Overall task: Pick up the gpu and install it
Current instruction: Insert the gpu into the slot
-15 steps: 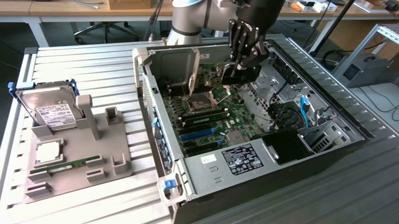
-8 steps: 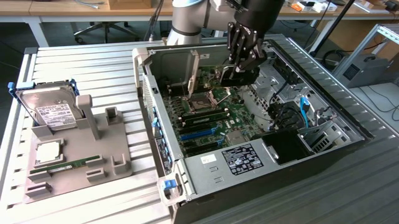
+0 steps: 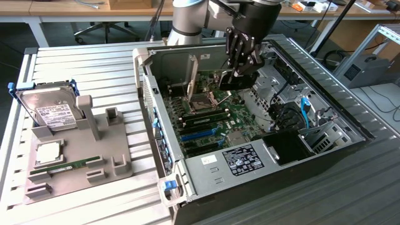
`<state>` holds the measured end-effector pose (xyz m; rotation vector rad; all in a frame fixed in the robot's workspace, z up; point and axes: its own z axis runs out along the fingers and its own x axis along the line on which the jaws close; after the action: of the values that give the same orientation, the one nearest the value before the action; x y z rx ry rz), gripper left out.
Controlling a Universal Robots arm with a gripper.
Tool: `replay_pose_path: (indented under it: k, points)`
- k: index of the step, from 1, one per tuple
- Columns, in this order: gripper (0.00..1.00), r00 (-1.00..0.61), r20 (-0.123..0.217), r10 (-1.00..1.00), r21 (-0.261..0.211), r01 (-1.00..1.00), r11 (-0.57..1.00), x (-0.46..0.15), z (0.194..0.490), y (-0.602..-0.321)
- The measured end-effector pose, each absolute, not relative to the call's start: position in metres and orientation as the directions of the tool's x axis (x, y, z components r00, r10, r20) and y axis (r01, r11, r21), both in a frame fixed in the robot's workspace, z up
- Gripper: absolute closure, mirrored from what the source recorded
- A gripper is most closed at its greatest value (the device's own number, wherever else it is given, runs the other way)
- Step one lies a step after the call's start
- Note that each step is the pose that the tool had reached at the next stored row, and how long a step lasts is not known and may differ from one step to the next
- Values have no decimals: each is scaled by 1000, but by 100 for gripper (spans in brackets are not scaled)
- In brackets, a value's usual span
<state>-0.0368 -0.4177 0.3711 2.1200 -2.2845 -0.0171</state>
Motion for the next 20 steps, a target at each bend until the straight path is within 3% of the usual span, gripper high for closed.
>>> replay_pose_path:
  k: [20]
  points:
    - [73,-60,11,-998,25,-998,61,-39,339,-418]
